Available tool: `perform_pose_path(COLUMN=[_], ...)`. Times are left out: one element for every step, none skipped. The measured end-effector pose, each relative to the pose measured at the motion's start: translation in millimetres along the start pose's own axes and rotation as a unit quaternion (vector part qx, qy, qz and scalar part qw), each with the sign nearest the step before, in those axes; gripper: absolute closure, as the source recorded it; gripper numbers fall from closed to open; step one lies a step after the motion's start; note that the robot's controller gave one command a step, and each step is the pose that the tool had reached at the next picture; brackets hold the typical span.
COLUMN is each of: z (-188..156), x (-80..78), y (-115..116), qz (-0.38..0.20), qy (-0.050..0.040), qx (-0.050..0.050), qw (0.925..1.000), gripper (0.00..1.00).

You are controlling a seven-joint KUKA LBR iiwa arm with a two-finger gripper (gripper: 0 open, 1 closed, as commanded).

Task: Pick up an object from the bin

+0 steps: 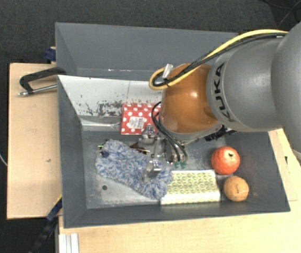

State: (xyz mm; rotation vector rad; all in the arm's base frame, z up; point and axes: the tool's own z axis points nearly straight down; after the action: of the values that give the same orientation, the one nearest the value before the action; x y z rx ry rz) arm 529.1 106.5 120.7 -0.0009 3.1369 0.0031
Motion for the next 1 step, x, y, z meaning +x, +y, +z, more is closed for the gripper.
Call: perform_pose_path(z=[45.7], x=[-6.1], y=[6.2], qz=[0.006], qy=[-0.0006], qx=[0.001], qw=[1.0], gripper=[0.0])
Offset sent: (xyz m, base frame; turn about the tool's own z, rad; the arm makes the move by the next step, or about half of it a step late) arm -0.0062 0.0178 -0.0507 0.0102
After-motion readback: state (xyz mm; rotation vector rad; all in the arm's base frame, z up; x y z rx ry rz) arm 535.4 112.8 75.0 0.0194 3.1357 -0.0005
